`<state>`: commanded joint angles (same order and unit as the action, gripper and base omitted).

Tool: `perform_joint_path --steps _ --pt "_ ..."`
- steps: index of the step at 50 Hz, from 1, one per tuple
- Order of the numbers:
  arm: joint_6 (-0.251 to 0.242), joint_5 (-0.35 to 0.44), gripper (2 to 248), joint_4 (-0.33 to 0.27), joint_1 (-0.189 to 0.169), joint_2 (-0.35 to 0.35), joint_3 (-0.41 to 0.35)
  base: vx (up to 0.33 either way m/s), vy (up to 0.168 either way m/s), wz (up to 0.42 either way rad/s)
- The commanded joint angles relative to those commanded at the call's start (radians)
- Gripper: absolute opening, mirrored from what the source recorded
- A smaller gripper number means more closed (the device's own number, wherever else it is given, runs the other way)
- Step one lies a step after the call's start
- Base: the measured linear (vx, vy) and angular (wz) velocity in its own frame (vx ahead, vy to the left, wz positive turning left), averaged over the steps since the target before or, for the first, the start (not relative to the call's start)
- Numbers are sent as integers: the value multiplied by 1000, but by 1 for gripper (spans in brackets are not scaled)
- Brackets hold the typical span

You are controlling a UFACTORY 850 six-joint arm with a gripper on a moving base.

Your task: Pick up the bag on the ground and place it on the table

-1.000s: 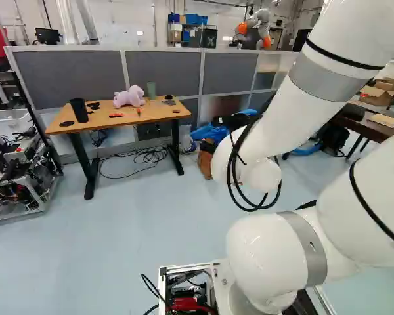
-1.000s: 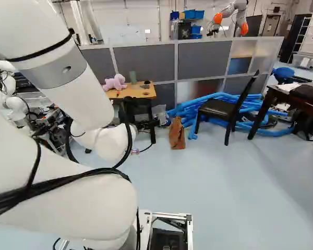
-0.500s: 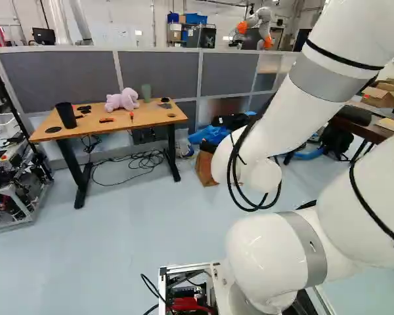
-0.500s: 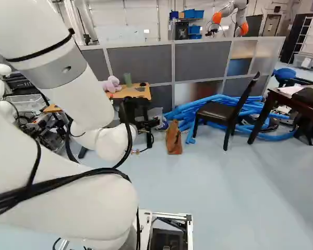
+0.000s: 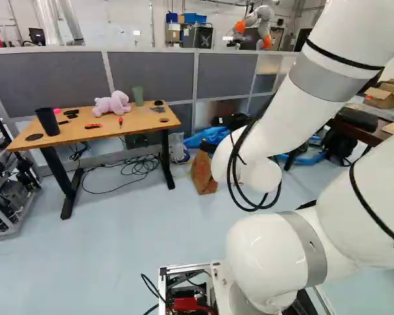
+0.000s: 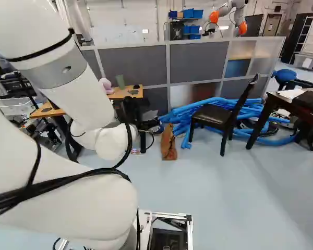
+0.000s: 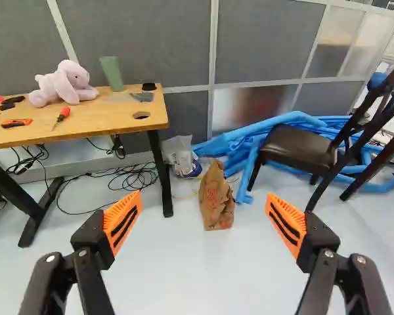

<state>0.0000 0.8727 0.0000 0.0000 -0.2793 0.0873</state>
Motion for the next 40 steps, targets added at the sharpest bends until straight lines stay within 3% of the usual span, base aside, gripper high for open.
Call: perform_joint_path --steps 40 --pt "0 0 247 0 0 0 0 204 -121 175"
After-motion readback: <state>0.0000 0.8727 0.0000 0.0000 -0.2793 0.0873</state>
